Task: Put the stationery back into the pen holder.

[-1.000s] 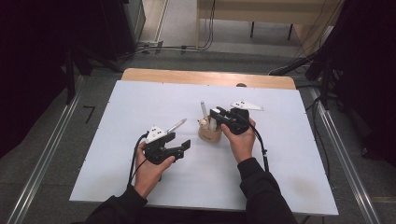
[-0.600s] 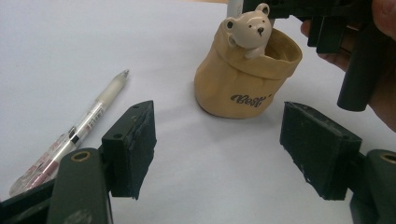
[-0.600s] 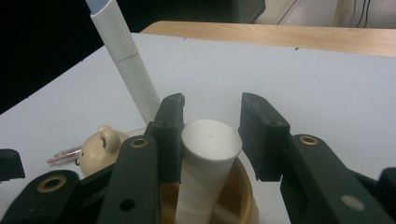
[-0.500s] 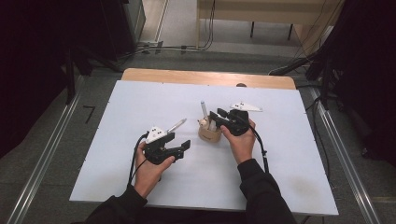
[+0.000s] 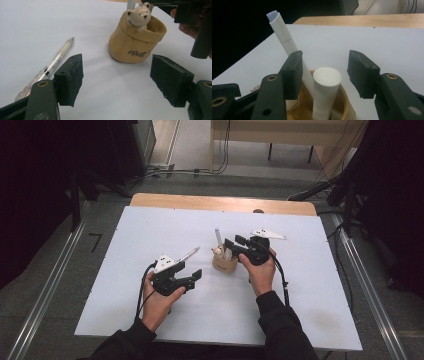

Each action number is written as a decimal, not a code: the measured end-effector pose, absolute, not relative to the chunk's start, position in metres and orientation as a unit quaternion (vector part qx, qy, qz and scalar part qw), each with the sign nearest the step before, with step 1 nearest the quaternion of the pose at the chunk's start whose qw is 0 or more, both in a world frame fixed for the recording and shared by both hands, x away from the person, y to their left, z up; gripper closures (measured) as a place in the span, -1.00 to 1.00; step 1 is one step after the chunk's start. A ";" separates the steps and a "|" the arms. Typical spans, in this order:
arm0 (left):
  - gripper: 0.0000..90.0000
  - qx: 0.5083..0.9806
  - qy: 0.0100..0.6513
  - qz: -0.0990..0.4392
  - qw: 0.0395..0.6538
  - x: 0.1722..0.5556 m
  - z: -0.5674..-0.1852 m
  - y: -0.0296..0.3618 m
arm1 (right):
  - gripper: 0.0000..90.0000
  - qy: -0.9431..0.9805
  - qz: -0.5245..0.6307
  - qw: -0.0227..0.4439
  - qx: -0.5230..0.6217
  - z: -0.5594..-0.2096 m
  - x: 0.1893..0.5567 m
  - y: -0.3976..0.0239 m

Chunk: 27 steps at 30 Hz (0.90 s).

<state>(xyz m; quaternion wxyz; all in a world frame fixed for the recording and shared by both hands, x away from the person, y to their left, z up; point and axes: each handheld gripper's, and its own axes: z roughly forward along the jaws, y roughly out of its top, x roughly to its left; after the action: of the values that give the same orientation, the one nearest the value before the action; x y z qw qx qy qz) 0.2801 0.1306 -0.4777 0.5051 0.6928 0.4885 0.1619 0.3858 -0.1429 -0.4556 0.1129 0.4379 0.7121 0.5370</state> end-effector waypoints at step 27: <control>-0.50 0.687 0.507 0.179 0.489 0.288 -0.480 0.147 | -0.62 0.720 0.519 0.124 0.443 -0.445 0.373 -0.159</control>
<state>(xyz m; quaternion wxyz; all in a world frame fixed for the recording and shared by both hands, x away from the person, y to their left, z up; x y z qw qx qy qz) 0.2881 0.1469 -0.4797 0.4892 0.6867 0.5068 0.1795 0.3730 -0.1593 -0.4453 0.1244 0.4429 0.7203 0.5191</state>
